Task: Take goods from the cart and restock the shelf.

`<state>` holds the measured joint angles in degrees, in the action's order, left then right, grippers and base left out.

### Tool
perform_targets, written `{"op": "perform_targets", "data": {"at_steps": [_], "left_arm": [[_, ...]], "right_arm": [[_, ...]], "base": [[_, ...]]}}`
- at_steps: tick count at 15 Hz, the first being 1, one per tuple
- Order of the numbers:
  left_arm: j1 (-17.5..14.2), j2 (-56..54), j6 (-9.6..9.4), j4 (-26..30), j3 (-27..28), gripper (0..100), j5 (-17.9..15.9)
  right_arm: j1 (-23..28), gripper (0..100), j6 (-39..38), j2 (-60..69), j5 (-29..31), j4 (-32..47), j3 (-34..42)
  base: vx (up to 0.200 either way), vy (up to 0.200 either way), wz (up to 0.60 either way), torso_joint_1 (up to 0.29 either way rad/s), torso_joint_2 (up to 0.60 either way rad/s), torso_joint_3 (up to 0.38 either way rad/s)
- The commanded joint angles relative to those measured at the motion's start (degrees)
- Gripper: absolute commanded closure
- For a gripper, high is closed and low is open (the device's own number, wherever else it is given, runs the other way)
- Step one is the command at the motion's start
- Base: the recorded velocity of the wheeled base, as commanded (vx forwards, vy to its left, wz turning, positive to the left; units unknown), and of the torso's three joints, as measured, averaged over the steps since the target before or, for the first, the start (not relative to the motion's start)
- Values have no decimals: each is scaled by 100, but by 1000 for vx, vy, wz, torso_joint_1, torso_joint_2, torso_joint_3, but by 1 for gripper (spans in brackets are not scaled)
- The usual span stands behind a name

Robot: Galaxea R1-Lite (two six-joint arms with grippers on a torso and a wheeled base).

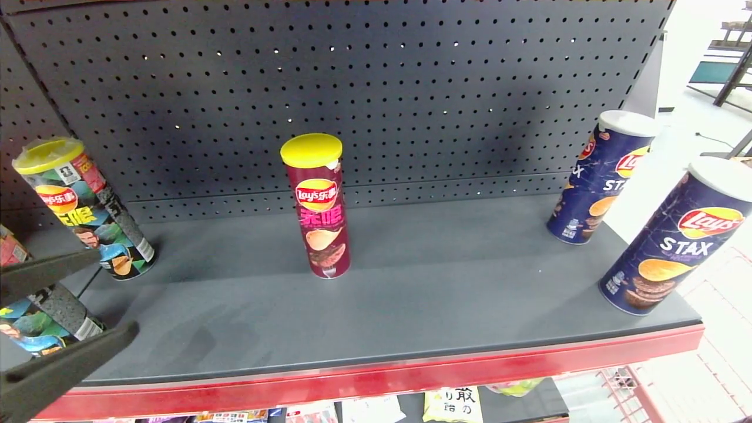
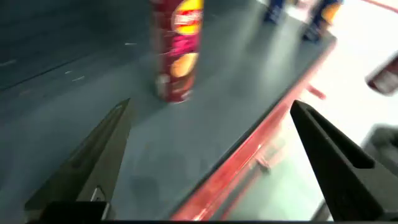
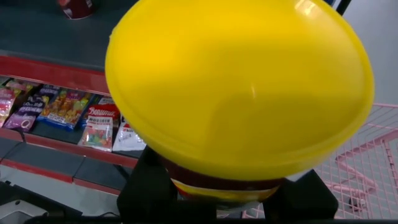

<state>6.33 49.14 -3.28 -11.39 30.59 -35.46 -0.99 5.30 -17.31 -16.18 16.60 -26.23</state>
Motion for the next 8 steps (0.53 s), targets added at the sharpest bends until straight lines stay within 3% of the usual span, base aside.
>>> {"op": "perform_targets", "data": {"at_steps": [1, 2, 3, 5, 8], "left_arm": [[106, 1968, -595, -602, 404, 0, -839], [114, 2170, -753, -628, 501, 0, -875], [106, 2653, -1175, -751, 703, 0, -927], [123, 3146, -1447, -865, 1037, 0, -1173], [185, 3726, -1500, -988, 1661, 0, -1217]], "right_arm": [[2, 100, -3, -97, 1, 1, -57], [2, 100, -3, -97, 9, 1, -75], [2, 100, -3, -88, 18, 1, -75], [2, 100, -12, -71, 18, 1, -66], [2, 100, -12, -71, 18, 10, -66]], "base": [[0, 0, 0, 0, 0, 0], [0, 0, 0, 0, 0, 0], [0, 0, 0, 0, 0, 0], [0, 0, 0, 0, 0, 0], [0, 0, 0, 0, 0, 0]]}}
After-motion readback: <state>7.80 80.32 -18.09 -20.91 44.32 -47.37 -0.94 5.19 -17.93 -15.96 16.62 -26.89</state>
